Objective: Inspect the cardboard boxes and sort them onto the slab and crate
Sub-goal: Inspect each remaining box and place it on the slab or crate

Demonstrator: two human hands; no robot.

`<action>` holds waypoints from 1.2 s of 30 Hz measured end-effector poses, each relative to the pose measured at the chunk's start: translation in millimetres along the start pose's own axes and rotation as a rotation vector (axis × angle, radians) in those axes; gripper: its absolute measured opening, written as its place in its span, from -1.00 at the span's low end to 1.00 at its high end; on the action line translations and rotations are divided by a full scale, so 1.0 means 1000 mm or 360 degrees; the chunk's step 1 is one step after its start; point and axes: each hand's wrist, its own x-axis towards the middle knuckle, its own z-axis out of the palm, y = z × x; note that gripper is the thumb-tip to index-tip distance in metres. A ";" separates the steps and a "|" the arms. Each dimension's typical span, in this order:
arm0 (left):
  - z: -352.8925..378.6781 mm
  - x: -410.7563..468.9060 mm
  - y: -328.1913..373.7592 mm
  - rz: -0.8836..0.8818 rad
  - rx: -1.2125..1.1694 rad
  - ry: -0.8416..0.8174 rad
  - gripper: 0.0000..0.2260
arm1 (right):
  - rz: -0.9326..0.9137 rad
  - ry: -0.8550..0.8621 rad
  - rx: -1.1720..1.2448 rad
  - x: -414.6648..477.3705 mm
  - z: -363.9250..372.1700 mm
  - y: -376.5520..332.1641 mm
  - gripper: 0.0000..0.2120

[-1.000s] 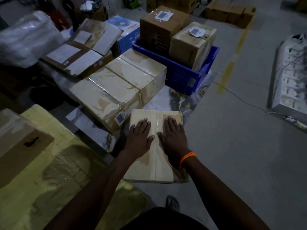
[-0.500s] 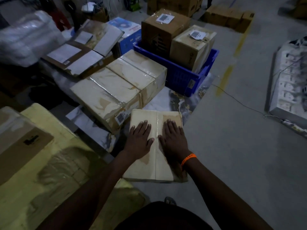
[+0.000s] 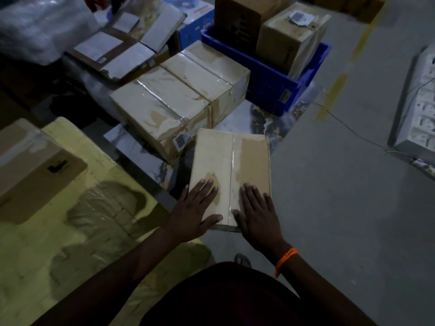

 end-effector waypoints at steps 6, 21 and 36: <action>-0.002 -0.001 -0.009 0.0091 0.0127 -0.0129 -0.09 | -0.0010 -0.0146 0.0047 0.002 -0.014 0.005 -0.25; -0.028 0.005 0.001 -0.0502 -0.0987 0.0470 -0.11 | 0.0449 0.0312 0.1193 -0.012 -0.063 0.017 -0.13; -0.151 0.117 -0.001 -0.0833 -0.0950 0.0906 -0.51 | 0.0573 0.0245 0.1441 0.115 -0.162 0.039 -0.41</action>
